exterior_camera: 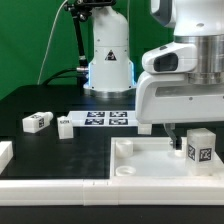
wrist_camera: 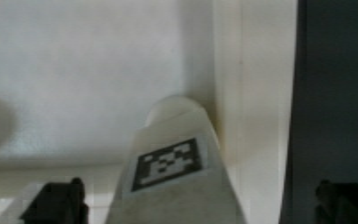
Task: Assemble one leg
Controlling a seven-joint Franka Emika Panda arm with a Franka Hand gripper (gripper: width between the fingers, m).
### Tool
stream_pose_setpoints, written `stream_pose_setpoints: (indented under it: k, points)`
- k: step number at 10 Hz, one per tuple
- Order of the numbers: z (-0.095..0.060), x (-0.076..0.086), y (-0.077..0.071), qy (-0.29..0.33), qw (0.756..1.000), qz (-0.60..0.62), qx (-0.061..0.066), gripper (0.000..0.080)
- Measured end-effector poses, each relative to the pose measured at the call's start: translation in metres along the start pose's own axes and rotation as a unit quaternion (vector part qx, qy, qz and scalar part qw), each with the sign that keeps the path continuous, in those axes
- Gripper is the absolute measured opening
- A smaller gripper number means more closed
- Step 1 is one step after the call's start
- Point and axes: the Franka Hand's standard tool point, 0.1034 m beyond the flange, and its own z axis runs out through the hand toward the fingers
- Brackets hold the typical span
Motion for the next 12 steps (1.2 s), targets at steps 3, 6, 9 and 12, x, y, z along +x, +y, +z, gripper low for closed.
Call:
stream_pose_setpoints:
  k: [3, 6, 9, 12]
  points:
    - [0.0, 0.0003, 0.0041, -0.001, 0.994, -0.107, -0.003, 0.0649]
    - [0.0, 0.0003, 0.0041, -0.001, 0.995, -0.095, -0.003, 0.0478]
    - [0.0, 0.0003, 0.004, -0.001, 0.997, -0.075, -0.003, 0.029]
    - [0.0, 0.0002, 0.0035, -0.001, 1.0, -0.025, -0.002, 0.029]
